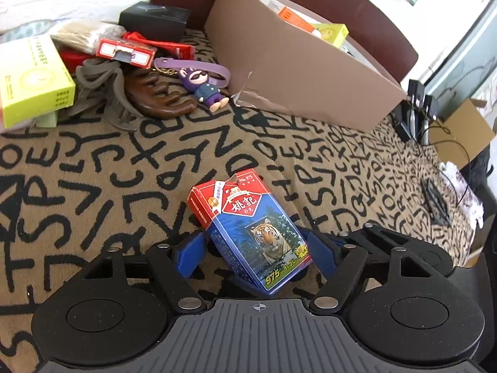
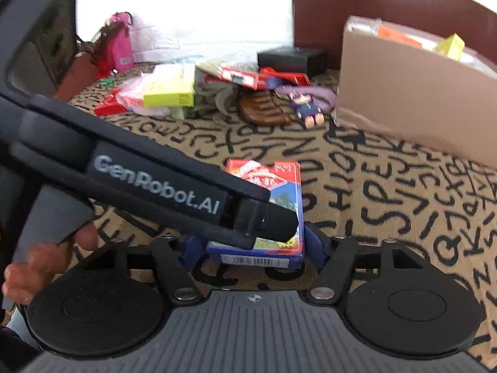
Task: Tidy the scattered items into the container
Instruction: 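Close the left tool on the blue card box and lift it, then carry the blue card box over the cardboard box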
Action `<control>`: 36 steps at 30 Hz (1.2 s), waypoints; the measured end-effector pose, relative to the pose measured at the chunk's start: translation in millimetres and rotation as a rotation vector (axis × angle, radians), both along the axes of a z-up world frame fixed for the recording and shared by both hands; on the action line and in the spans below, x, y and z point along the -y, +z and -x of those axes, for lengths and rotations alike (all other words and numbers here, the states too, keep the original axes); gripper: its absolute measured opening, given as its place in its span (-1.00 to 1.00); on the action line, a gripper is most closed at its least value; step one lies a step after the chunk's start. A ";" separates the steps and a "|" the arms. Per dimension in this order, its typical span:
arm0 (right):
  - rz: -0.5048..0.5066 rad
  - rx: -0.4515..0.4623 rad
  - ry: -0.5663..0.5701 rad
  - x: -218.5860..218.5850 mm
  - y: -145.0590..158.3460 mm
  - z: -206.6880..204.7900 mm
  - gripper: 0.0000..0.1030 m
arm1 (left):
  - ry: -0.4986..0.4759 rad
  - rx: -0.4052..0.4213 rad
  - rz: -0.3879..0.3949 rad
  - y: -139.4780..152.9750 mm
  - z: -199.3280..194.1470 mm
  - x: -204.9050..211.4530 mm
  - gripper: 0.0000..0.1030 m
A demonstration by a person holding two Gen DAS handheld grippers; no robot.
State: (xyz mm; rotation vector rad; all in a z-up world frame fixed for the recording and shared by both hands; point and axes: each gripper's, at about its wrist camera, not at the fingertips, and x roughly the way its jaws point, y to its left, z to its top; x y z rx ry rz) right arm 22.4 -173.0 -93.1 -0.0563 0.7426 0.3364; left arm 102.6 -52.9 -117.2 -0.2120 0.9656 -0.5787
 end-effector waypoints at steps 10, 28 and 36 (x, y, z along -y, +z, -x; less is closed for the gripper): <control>-0.004 0.001 -0.001 0.6 0.4 7.7 0.29 | -0.038 0.029 -0.047 1.9 12.0 5.4 0.57; 0.042 0.206 -0.083 39.5 69.9 23.4 0.28 | -0.063 0.194 0.038 81.6 9.2 33.4 -0.13; 0.072 0.363 -0.106 63.3 123.2 -7.2 0.28 | -0.083 0.336 0.073 144.7 -23.1 61.9 -0.13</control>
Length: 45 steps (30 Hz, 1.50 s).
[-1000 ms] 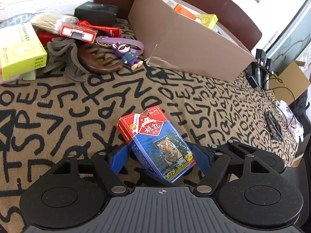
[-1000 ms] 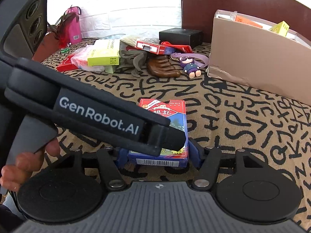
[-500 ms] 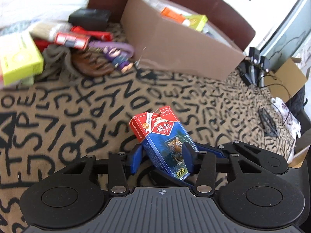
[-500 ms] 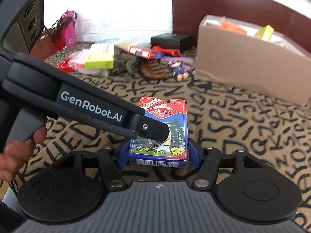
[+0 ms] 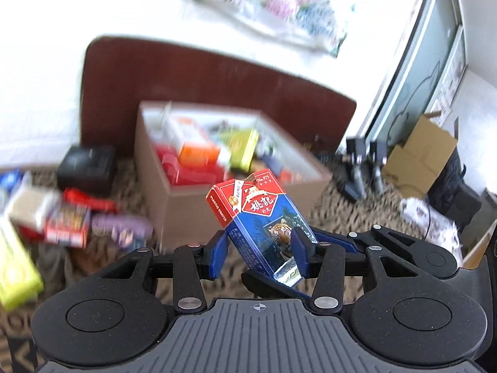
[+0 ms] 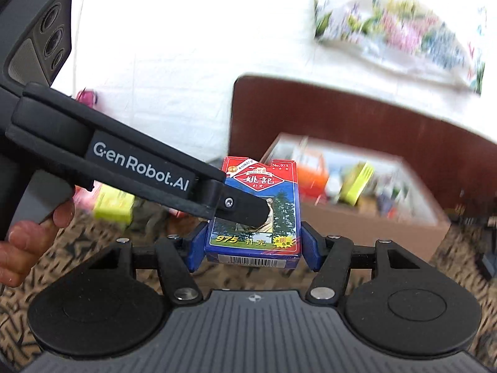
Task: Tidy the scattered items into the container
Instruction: 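Carry the blue card box over the cardboard box, then open the left tool to drop the card box inside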
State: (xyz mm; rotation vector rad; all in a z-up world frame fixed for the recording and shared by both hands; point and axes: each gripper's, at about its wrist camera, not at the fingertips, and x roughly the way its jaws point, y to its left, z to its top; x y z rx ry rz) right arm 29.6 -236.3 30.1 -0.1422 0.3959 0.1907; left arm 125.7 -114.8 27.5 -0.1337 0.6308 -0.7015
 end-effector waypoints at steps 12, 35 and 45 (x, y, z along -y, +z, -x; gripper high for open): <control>0.002 0.088 -0.047 48.4 35.3 -108.4 0.28 | 0.003 0.104 0.004 48.0 -112.1 45.2 -0.07; 0.039 0.008 -0.123 81.0 -20.5 -200.6 0.80 | 0.017 0.132 -0.103 -18.2 -213.0 75.8 0.97; 0.081 0.010 -0.121 67.1 -12.7 -184.0 0.85 | -0.003 0.102 -0.110 -14.8 -188.4 68.2 0.97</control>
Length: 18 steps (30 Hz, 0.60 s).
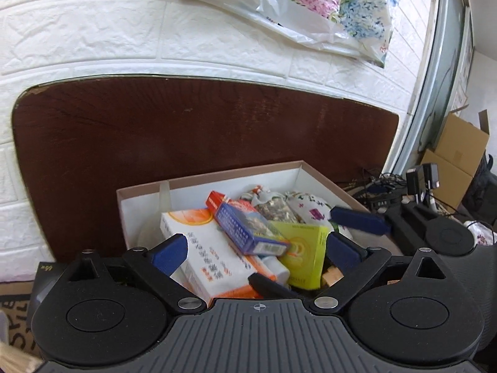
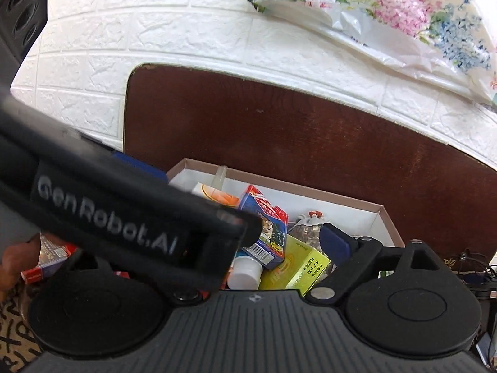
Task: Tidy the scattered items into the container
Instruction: 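Open the left tool to drop the card box inside, then move the left tool back to the yellow-green medicine box on the rug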
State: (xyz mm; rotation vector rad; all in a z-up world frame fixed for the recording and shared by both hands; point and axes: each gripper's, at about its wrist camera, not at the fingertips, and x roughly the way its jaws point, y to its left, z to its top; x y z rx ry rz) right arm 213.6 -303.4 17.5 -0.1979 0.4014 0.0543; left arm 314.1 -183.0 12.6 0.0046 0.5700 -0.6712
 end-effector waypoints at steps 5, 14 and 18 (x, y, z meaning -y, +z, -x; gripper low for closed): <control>-0.009 0.018 0.006 -10.2 13.6 23.3 0.89 | 0.017 -0.047 0.035 8.1 20.5 -13.2 0.99; -0.076 0.047 0.086 -46.7 21.6 89.4 0.94 | 0.079 -0.134 0.080 8.1 94.0 -63.1 1.00; -0.112 0.007 0.147 -75.3 4.1 112.7 0.95 | 0.132 -0.177 0.050 -9.6 129.1 -92.7 1.00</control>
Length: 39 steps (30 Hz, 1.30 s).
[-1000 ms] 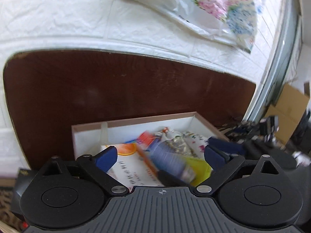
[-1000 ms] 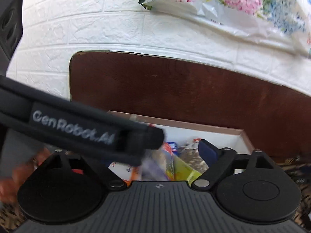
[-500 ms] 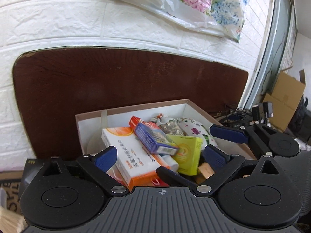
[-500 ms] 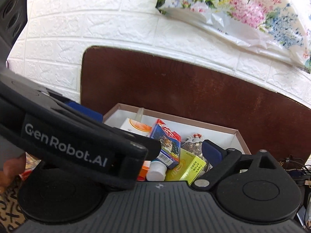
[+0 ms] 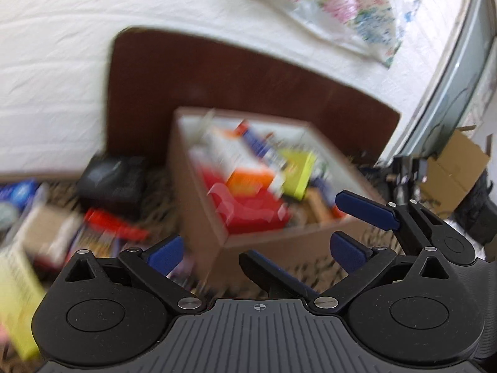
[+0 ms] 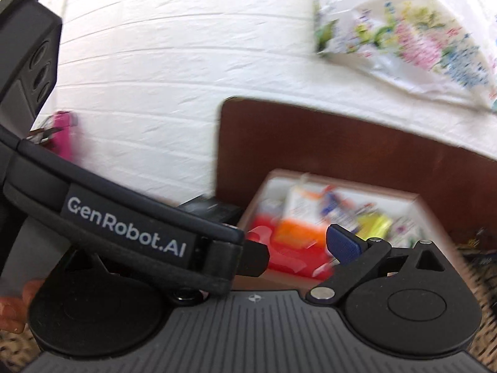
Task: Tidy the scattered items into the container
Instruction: 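Move the left tool back to the yellow-green medicine box on the rug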
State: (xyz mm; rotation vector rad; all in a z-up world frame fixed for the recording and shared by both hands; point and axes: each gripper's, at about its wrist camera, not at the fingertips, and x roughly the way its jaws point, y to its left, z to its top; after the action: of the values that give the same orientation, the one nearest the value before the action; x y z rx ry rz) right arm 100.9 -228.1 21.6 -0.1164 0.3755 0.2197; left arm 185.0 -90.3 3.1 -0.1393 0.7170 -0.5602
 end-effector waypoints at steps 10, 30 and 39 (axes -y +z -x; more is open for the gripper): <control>-0.067 -0.170 0.122 -71.0 -56.1 27.7 0.95 | 0.132 -0.079 0.042 -59.6 69.2 -89.2 1.00; 0.075 -0.199 0.316 -164.7 -80.2 -14.8 0.48 | 0.313 -0.123 0.182 -77.9 26.2 -197.5 0.75; 0.077 -0.236 0.345 -184.4 -91.6 -41.1 0.43 | 0.278 -0.126 0.168 -87.9 -3.6 -202.0 0.69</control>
State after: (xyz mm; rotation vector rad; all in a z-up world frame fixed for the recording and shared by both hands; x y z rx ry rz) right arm 142.0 -43.7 -70.0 -0.2327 0.5987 0.5625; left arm 188.6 111.6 -84.8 -0.4274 0.7570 -0.3464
